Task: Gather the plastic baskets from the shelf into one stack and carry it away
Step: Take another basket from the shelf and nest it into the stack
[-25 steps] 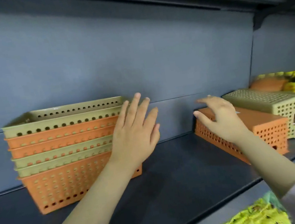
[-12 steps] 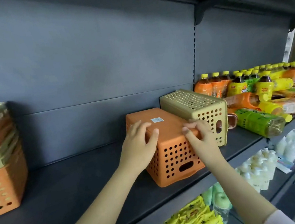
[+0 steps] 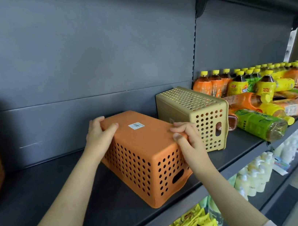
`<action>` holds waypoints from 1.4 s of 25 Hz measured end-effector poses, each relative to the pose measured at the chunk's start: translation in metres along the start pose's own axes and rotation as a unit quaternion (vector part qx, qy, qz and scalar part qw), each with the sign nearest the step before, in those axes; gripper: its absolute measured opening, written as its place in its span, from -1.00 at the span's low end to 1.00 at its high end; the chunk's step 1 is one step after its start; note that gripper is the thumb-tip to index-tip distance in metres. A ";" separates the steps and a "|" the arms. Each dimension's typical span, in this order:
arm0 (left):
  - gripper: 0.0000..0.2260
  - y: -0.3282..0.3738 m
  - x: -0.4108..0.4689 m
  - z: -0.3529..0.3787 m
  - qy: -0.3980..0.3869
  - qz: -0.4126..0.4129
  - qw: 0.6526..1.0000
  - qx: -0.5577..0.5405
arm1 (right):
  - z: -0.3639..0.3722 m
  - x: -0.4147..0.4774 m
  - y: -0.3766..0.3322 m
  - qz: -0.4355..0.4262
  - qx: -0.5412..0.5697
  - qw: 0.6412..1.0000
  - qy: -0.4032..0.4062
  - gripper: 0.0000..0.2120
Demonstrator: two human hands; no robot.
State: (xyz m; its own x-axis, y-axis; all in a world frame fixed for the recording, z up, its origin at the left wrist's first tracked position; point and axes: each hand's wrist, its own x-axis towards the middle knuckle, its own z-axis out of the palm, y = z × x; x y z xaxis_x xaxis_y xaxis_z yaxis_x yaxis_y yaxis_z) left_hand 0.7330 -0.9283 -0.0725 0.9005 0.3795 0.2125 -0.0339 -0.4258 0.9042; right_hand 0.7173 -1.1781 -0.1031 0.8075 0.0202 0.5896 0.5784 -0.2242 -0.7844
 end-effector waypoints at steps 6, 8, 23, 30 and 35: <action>-0.41 -0.010 -0.010 -0.026 0.114 -0.041 0.992 -0.025 | 0.019 -0.017 -0.016 0.126 0.069 0.989 -0.034 -0.53; -0.41 -0.010 -0.015 -0.035 0.152 -0.055 0.987 -0.019 | 0.027 -0.023 -0.022 0.201 0.102 0.974 -0.003 -0.40; -0.66 -0.007 -0.034 -0.090 0.094 -0.158 0.965 -0.186 | 0.020 0.036 -0.042 0.255 0.026 0.955 -0.149 -0.53; -0.74 0.012 -0.053 -0.075 0.164 0.056 0.964 -0.202 | 0.013 0.031 -0.033 0.104 0.165 0.977 -0.084 -0.30; -0.51 0.006 -0.054 -0.063 0.168 -0.012 0.969 -0.181 | 0.037 0.009 -0.017 0.083 0.203 0.975 0.014 -0.54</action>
State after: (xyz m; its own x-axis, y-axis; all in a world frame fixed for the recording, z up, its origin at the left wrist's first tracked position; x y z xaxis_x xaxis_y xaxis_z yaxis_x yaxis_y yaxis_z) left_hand 0.6564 -0.8992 -0.0556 0.7130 0.6579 0.2425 -0.2188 -0.1199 0.9684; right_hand 0.7194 -1.1385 -0.0913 0.8940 -0.0115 0.4479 0.4422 0.1828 -0.8781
